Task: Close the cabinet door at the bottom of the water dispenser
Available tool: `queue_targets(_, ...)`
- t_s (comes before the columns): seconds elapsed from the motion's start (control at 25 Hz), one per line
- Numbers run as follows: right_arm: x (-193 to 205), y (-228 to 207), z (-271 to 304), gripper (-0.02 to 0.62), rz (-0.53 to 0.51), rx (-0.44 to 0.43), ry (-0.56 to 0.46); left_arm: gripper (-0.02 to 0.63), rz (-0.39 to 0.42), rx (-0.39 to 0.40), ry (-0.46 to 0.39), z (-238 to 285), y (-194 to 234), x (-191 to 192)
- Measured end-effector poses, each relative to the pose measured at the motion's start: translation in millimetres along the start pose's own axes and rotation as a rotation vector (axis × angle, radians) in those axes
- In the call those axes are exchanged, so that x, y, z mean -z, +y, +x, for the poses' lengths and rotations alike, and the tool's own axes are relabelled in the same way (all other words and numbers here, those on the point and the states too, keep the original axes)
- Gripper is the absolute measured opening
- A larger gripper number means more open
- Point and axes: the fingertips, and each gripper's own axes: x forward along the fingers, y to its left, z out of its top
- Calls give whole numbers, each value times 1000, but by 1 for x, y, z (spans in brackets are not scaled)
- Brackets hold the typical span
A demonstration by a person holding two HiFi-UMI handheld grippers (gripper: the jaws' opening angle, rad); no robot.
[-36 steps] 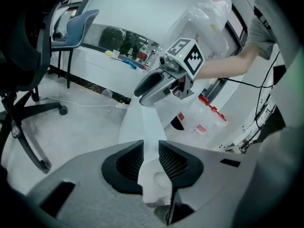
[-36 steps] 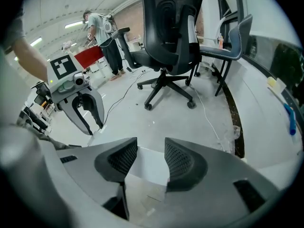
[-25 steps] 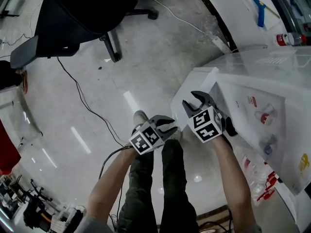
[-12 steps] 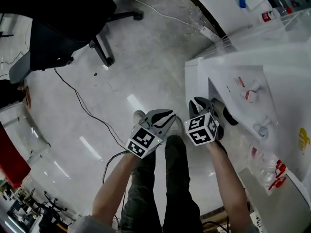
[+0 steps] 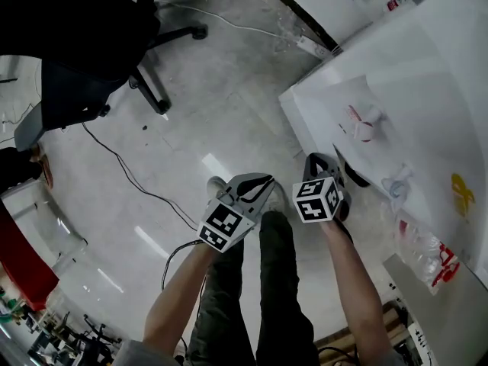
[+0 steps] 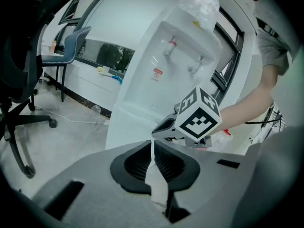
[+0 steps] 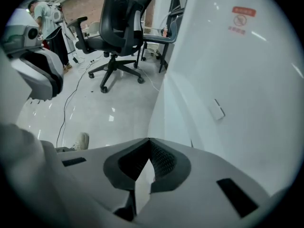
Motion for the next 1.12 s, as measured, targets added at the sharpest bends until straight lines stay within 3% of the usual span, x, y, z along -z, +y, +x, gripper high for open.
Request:
queue_targets(0.28,25,-34,14,9,89,102,23,26,5,7,-2,6,-8,-4)
queue_targets(0.6,30,-44,20,9,67,175,-1,26,7,1,-6,4,-8,-5)
queue_targets(0.8,31,-41,14,9,93,160,-4,26,4,-1,-8,-1,-11,-10)
queue_targets(1.12,11,-8,-31,9,102,68,-47,26,-11,-26,-29,-33,-24,-43)
